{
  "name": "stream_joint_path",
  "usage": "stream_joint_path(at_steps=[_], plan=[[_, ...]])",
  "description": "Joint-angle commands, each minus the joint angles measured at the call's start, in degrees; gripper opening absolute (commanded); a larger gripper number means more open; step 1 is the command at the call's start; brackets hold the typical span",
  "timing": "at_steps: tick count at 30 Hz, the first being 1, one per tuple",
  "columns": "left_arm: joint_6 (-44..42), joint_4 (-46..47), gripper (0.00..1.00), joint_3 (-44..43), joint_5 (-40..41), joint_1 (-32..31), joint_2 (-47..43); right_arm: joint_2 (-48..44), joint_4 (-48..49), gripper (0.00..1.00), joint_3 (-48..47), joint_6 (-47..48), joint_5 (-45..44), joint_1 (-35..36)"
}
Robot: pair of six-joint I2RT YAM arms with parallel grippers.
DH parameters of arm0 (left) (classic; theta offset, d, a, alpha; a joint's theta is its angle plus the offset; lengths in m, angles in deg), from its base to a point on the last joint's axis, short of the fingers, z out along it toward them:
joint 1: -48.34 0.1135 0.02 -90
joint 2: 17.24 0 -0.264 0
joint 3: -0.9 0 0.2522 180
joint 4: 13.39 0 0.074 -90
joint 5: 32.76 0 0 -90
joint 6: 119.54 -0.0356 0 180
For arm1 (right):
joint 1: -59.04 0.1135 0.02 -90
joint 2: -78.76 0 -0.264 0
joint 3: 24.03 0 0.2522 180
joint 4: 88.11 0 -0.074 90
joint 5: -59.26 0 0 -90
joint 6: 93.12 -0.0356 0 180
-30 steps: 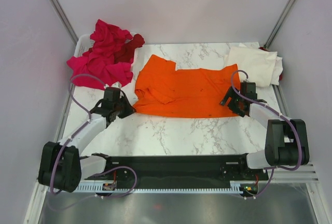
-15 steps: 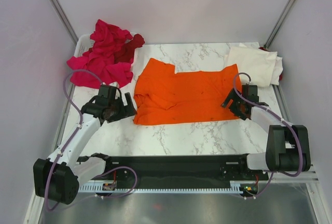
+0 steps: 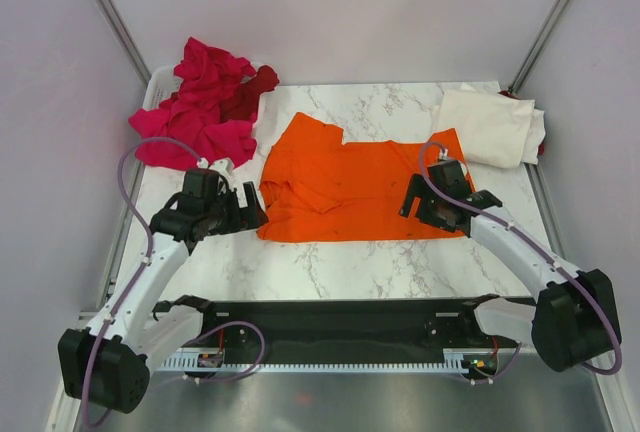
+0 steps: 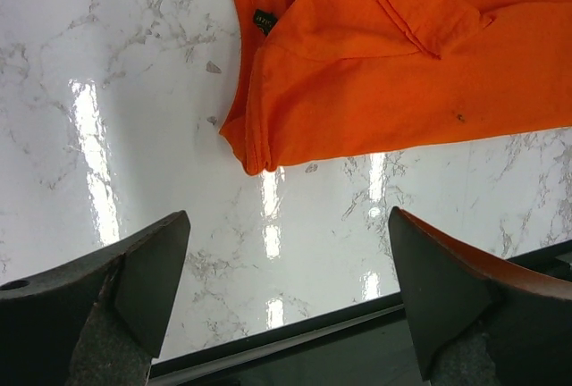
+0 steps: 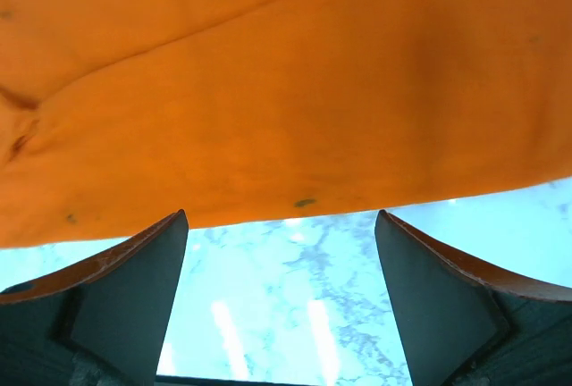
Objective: Fold and stack the t-shirts
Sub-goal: Fold the tshirt
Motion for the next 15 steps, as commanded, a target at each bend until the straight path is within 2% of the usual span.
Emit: stream_joint_path(at_steps=[1, 3, 4, 7, 10, 15], plan=[[-3.6, 5.0, 1.00, 0.9, -2.1, 0.0, -2.0, -1.3, -3.3, 0.94, -4.1, -3.6, -4.4, 5.9], [-3.9, 4.7, 1.00, 0.4, -1.2, 0.0, -2.2, 0.1, -0.1, 0.94, -5.7, -4.3, -4.0, 9.3], [-3.8, 3.9, 1.00, 0.0, -1.4, 0.0, -2.5, 1.2, 0.7, 0.94, -6.5, -4.4, -4.6, 13.2], [-3.2, 3.2, 1.00, -0.6, -3.2, 0.0, -6.4, 8.0, 2.0, 0.89, -12.8, -3.6, -5.3, 20.5], [-2.2, 3.8, 1.00, 1.7, 0.9, -0.1, -10.7, 16.0, 2.3, 0.83, -19.3, -3.6, -6.8, 25.7], [-1.6, 4.3, 1.00, 2.7, 1.3, 0.0, -11.7, 28.6, 3.9, 0.72, -27.9, -4.2, -6.7, 29.2]])
